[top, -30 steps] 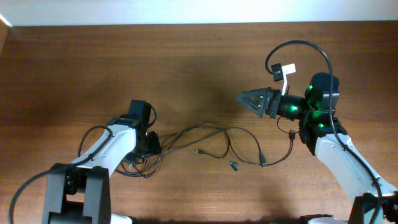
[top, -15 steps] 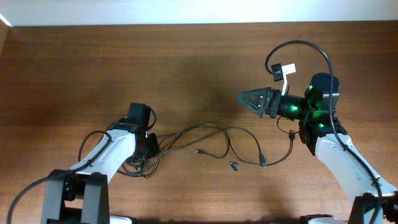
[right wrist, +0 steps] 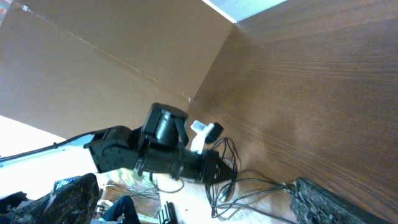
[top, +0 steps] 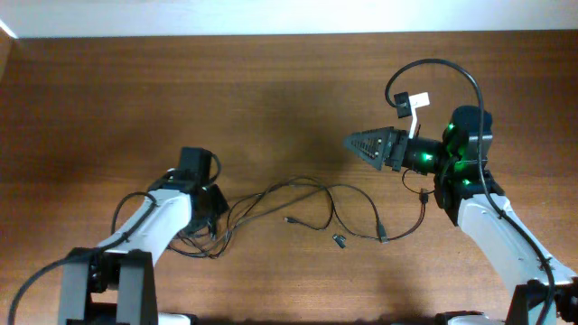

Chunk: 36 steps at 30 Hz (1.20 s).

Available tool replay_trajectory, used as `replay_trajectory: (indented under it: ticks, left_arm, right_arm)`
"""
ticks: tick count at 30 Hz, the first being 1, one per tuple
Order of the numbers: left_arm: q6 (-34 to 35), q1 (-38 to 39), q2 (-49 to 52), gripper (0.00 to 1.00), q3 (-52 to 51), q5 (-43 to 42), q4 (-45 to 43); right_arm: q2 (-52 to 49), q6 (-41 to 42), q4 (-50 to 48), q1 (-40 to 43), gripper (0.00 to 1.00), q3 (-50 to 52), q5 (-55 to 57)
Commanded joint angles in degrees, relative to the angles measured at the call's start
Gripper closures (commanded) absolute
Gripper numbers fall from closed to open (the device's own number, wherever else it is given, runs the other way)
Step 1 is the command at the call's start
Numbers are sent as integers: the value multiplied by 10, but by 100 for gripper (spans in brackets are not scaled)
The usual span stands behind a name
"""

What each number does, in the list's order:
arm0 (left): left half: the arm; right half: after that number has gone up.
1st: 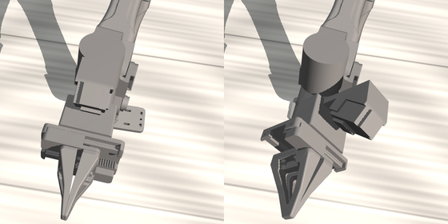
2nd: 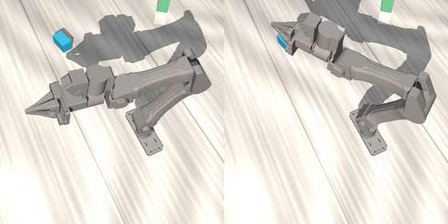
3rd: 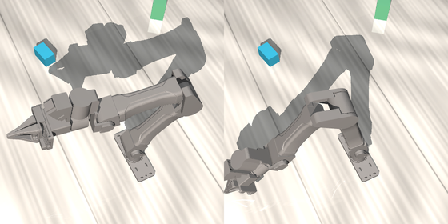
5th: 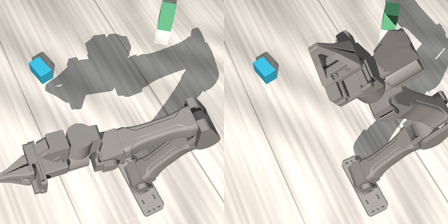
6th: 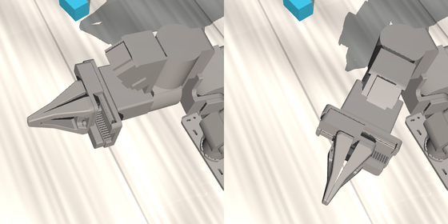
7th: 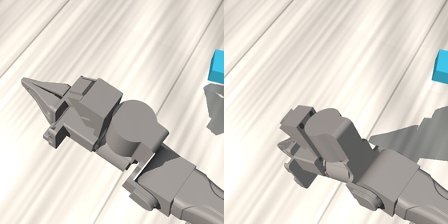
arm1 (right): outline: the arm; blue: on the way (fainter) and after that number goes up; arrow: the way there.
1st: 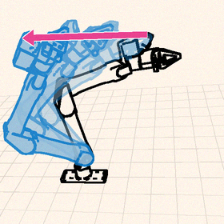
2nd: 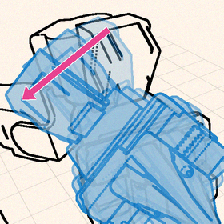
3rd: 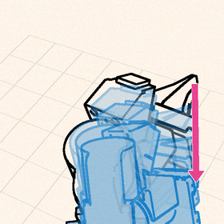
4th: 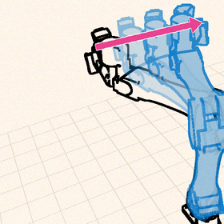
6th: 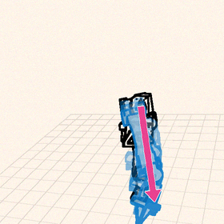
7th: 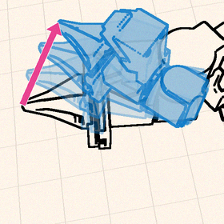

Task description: Untangle cables

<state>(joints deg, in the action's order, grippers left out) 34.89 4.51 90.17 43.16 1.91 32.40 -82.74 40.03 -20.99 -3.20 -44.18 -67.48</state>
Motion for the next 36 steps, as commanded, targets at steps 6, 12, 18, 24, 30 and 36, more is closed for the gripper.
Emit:
replay_trajectory:
  ticks: [6, 12, 18, 24, 30, 36]
  left_arm:
    - [197, -119, 17, 100, 3, 145, -120]
    - [217, -188, 17, 100, 3, 156, -198]
    - [273, -272, 17, 100, 3, 185, -230]
    - [341, -355, 17, 100, 3, 209, -232]
    - [435, -420, 17, 100, 3, 164, -232]
    - [643, -440, 17, 100, 3, -89, -239]
  right_arm:
    - [-3, -8, 28, -2, 1, 0, 3]
    - [-3, -8, 28, -2, 1, -1, 3]
    - [-3, -8, 38, -2, 1, -1, 3]
    - [-3, -6, 51, -2, 1, -1, 3]
    - [-3, -6, 56, -2, 1, -1, 5]
    - [-3, -6, 56, -2, 1, -1, 5]
